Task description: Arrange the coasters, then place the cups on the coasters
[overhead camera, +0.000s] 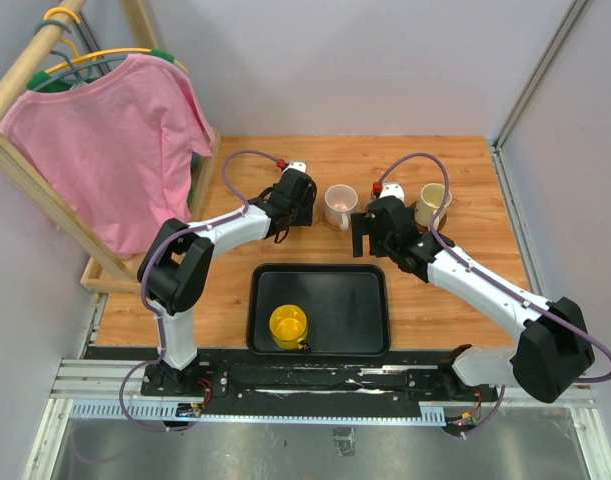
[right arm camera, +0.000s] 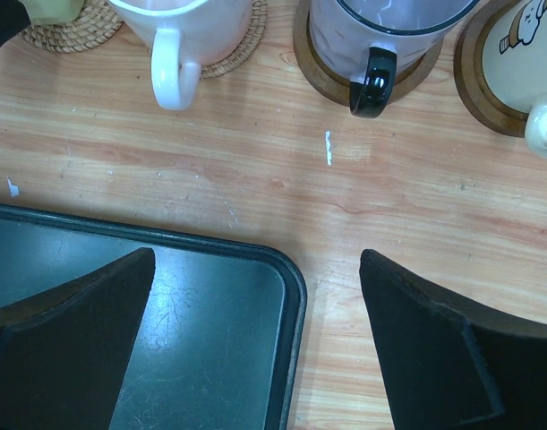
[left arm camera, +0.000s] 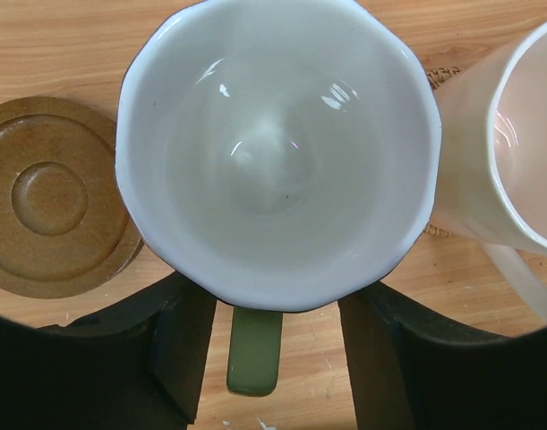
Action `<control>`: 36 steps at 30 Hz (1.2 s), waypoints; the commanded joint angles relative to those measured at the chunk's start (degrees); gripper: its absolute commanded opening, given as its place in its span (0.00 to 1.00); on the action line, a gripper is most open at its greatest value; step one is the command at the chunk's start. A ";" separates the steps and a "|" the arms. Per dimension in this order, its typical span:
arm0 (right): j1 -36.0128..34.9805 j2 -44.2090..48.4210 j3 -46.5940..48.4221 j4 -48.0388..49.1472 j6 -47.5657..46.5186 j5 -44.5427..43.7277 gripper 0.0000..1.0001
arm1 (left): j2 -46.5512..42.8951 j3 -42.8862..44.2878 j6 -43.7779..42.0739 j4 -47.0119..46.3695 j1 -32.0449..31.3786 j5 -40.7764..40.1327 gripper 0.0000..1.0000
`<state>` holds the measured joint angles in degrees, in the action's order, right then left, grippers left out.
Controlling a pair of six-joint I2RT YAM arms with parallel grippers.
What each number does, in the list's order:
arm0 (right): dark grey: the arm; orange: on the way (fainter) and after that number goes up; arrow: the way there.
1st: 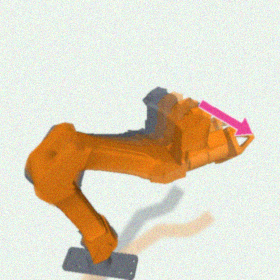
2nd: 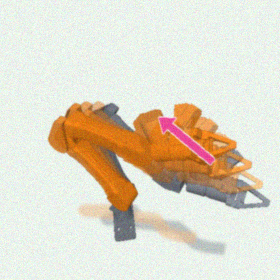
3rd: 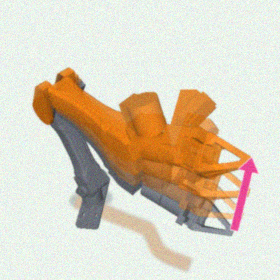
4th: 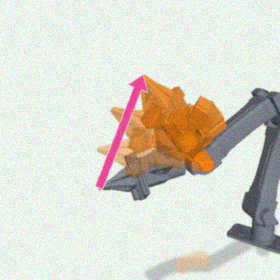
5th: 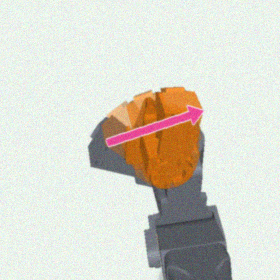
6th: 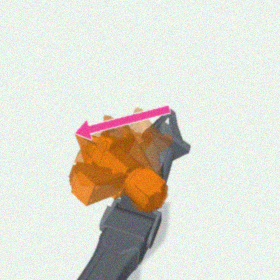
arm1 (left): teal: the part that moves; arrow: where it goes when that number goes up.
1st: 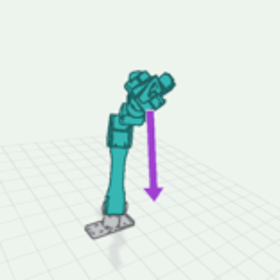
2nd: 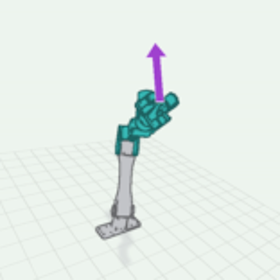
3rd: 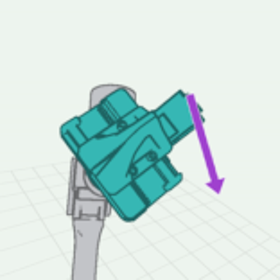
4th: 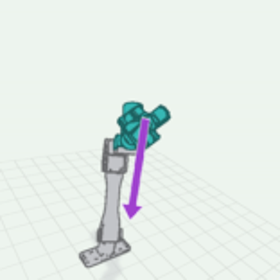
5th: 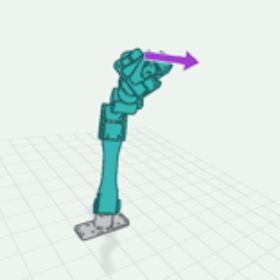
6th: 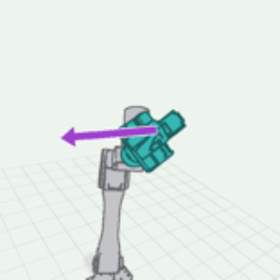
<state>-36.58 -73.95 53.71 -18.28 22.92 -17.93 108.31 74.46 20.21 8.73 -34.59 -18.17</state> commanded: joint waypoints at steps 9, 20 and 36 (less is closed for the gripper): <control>-0.47 -0.43 0.67 0.08 -0.24 0.73 0.98 | -2.56 -0.59 1.01 -1.26 0.09 2.22 0.60; -0.51 -0.33 0.47 0.23 -0.07 1.09 0.98 | -3.54 -2.62 2.31 -1.26 0.14 3.32 0.66; -0.49 -0.08 0.16 0.26 0.24 1.11 0.98 | -3.99 -3.46 3.55 -2.07 0.05 6.28 0.66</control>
<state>-36.58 -73.95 53.71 -18.26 22.94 -16.93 107.07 71.53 23.05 8.25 -34.59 -13.08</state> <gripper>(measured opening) 0.984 0.664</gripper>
